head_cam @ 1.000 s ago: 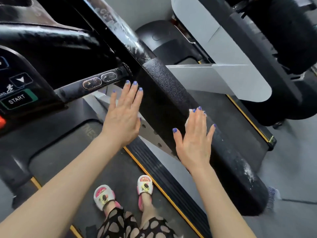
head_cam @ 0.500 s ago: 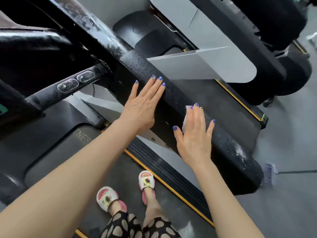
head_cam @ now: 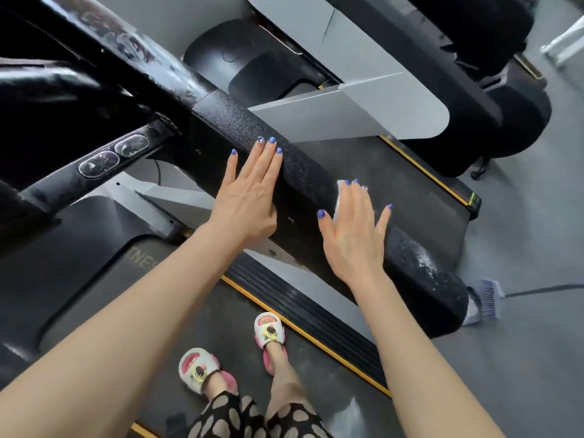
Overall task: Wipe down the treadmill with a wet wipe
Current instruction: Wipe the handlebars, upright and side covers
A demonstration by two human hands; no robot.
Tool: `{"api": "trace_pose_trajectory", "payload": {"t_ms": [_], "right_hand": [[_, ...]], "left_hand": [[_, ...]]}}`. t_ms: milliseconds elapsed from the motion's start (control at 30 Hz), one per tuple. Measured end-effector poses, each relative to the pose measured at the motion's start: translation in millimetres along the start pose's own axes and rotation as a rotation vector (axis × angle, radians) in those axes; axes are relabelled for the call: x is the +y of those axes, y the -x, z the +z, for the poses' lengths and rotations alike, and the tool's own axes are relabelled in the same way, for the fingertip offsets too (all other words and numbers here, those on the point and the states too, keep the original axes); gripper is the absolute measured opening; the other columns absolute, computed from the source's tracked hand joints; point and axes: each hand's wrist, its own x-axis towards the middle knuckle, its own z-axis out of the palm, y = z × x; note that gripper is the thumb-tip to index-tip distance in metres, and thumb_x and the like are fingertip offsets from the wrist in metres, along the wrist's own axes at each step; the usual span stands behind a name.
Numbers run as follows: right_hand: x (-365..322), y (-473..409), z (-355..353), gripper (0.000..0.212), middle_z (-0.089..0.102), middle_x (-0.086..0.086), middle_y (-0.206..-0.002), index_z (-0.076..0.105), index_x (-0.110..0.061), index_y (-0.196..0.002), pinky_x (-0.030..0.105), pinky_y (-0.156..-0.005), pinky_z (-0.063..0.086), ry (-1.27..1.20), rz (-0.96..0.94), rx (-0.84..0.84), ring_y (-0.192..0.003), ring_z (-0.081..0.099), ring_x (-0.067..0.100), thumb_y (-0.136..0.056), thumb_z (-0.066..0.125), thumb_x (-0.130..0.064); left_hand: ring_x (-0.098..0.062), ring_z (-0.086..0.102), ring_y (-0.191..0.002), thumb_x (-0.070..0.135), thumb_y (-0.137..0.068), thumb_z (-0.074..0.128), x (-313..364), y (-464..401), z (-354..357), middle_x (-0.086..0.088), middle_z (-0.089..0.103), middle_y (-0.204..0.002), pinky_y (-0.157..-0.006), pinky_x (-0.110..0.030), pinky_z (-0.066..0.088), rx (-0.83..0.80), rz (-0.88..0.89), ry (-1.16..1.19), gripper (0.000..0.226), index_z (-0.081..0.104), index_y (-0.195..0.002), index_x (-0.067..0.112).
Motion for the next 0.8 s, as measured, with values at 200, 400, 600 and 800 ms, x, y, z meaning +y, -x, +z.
{"api": "trace_pose_trajectory", "payload": {"t_ms": [200, 400, 600, 800], "right_hand": [[24.2, 38.8, 8.1, 0.076, 0.015, 0.010, -0.167, 0.012, -0.012, -0.159, 0.057, -0.119, -0.003, 0.109, -0.022, -0.016, -0.155, 0.013, 0.026, -0.100, 0.005, -0.060], [16.9, -27.4, -9.0, 0.058, 0.056, 0.004, -0.140, 0.044, -0.015, -0.143, 0.060, -0.122, -0.005, -0.022, 0.098, 0.005, -0.139, 0.045, 0.023, -0.105, 0.021, -0.052], [32.9, 72.2, 9.2, 0.077, 0.011, 0.010, -0.168, 0.004, -0.016, -0.160, 0.059, -0.118, 0.001, 0.131, 0.061, -0.031, -0.155, 0.012, 0.027, -0.098, -0.005, -0.060], [35.7, 28.7, -0.8, 0.069, 0.026, 0.008, -0.164, 0.026, -0.014, -0.154, 0.055, -0.121, -0.005, 0.073, 0.127, -0.007, -0.155, 0.016, 0.023, -0.100, 0.014, -0.056]], "left_hand": [[-0.021, -0.016, -0.155, 0.020, -0.091, 0.055, 25.3, 8.0, 17.0, -0.003, -0.010, -0.170, -0.121, -0.049, -0.014, 0.011, 0.103, -0.005, 0.090, 0.000, -0.162, 0.017], [-0.020, -0.013, -0.156, 0.023, -0.093, 0.055, 20.2, 8.0, 18.8, -0.002, -0.008, -0.170, -0.122, -0.052, -0.010, 0.014, 0.110, -0.043, 0.087, 0.001, -0.162, 0.018], [-0.020, -0.016, -0.155, 0.021, -0.092, 0.051, 32.0, 9.7, 15.7, -0.004, -0.010, -0.170, -0.122, -0.051, -0.014, 0.003, 0.138, -0.060, 0.087, -0.001, -0.162, 0.012], [-0.020, -0.017, -0.155, 0.020, -0.091, 0.047, 42.0, 12.4, 25.3, -0.005, -0.012, -0.169, -0.122, -0.052, -0.012, 0.014, 0.161, -0.079, 0.087, -0.004, -0.161, 0.010]]}}
